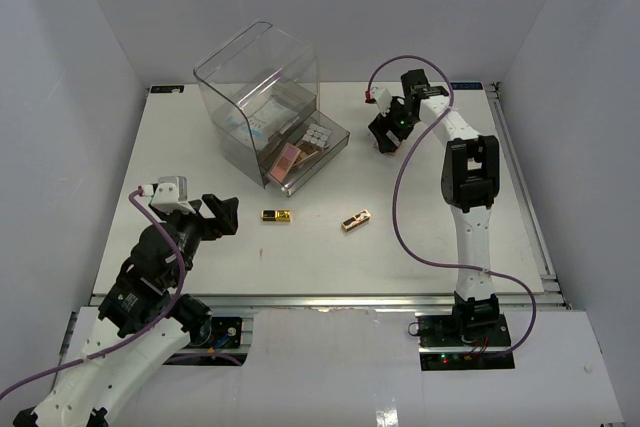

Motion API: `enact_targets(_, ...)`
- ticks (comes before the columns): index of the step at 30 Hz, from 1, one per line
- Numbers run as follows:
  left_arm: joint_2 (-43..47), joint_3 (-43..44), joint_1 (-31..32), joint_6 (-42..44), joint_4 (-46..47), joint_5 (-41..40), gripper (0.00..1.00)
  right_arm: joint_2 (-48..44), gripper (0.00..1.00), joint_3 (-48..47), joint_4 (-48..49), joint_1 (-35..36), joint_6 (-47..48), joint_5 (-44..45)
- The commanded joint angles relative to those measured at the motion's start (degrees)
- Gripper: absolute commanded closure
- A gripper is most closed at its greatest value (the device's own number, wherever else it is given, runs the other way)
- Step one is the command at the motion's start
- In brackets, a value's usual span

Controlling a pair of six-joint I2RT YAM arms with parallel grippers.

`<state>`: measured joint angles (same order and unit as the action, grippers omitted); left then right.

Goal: Organize the makeup

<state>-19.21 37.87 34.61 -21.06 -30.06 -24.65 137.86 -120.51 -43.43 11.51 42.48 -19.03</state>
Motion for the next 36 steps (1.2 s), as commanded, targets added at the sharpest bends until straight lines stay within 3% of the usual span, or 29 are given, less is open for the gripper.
enact_targets(1, -0.74, -0.15, -0.25, -0.3, -0.43, -0.49, 0.02, -0.01, 0.1, 0.85, 0.54, -0.17, 1.28, 0.54)
enact_targets(8, -1.09, -0.12, -0.25, -0.3, -0.43, -0.44, 0.02, -0.57, 0.03, 3.48, 1.37, -0.21, 1.38, 1.01)
enact_targets(12, -1.08, -0.15, -0.25, -0.3, -0.43, -0.47, 0.02, -1.85, 0.23, 5.59, 2.53, -0.17, 1.0, 0.18)
enact_targets(14, -0.92, -0.16, -0.25, -0.33, -0.46, -0.49, 0.02, -3.16, 0.45, 6.84, 3.03, -0.14, 0.56, -0.04)
enact_targets(18, -0.4, -0.12, -0.25, -0.39, -0.48, -0.36, 0.02, -10.47, 0.69, 12.82, 5.36, 0.64, -0.85, 0.26)
enact_targets(24, 0.22, -0.08, -0.25, -0.3, -0.26, 0.03, 0.02, -28.5, 0.74, 27.23, 11.19, 7.78, -1.85, -1.08)
enact_targets(27, 0.6, -0.17, -0.25, -0.39, -0.26, 0.12, 0.02, -34.74, 0.74, 28.76, 12.06, 11.76, -3.9, -1.51)
enact_targets(31, 1.04, -0.17, -0.25, -0.47, -0.43, -0.08, 0.02, -35.23, 0.76, 24.82, 12.05, 16.27, -7.32, -3.64)
enact_targets(36, 1.02, -0.14, -0.25, -0.62, -0.63, -0.69, 0.02, -29.06, 0.75, 14.82, 11.5, 22.24, -12.0, -3.94)
